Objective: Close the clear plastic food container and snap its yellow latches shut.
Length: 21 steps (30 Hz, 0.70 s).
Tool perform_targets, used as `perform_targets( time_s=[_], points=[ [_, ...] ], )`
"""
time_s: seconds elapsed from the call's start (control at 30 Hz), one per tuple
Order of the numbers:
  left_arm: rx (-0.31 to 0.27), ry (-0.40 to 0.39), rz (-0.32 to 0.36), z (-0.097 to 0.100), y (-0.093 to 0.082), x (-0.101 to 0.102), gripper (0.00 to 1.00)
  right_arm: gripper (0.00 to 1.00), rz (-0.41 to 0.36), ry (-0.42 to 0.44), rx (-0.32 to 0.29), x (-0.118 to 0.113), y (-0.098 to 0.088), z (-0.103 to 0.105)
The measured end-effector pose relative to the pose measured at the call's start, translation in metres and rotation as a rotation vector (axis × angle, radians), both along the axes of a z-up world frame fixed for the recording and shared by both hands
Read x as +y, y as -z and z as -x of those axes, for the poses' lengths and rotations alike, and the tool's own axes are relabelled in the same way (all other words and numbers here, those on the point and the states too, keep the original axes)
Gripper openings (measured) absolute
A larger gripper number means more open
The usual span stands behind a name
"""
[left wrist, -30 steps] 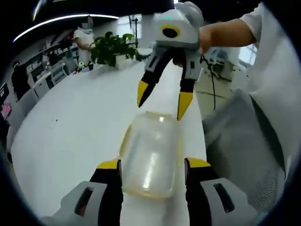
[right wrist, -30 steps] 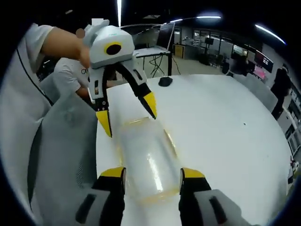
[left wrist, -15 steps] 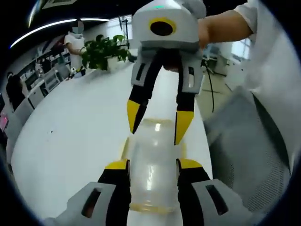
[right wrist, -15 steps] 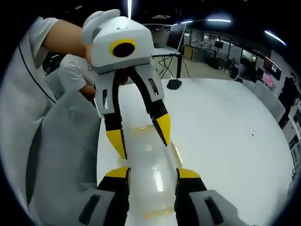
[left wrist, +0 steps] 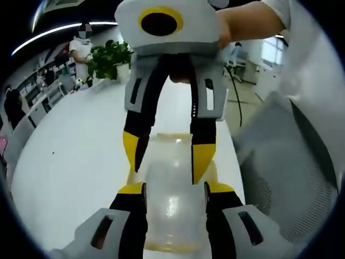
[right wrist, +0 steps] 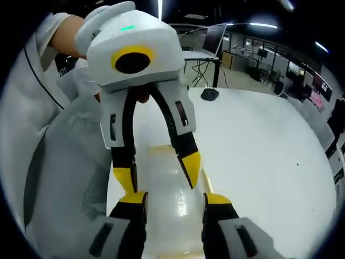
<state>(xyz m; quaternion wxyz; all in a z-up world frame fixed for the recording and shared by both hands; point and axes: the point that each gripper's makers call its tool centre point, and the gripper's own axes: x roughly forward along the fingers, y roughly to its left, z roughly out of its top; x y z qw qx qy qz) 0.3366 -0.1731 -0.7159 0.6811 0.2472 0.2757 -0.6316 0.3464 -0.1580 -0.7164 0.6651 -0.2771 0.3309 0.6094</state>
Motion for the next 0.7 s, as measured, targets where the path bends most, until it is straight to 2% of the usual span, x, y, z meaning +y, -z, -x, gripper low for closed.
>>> perform_targets(
  time_s=[0.13,0.17,0.23,0.37,0.47,0.53,0.7],
  points=[
    [-0.013,0.012,-0.001,0.007,0.002,-0.003,0.46,0.42,0.020,-0.006,-0.003,0.000,0.005,-0.003],
    [-0.036,0.023,0.002,0.007,0.002,-0.004,0.47,0.44,0.024,0.002,0.004,0.000,0.006,-0.004],
    [-0.028,0.024,0.019,0.011,0.000,-0.006,0.48,0.48,0.027,0.005,0.010,-0.001,0.007,-0.006],
    [-0.062,0.029,-0.011,0.012,0.003,-0.005,0.51,0.53,0.042,-0.006,0.004,-0.003,0.010,-0.010],
    [-0.088,0.024,-0.029,0.011,0.005,-0.002,0.54,0.53,0.067,-0.025,0.011,-0.005,0.013,-0.011],
    [-0.135,0.020,-0.065,0.006,0.008,0.001,0.57,0.55,0.079,-0.037,0.014,-0.006,0.016,-0.011],
    [-0.148,0.014,-0.115,0.004,0.018,0.006,0.60,0.62,0.099,-0.041,0.023,-0.005,0.016,-0.018]
  ],
)
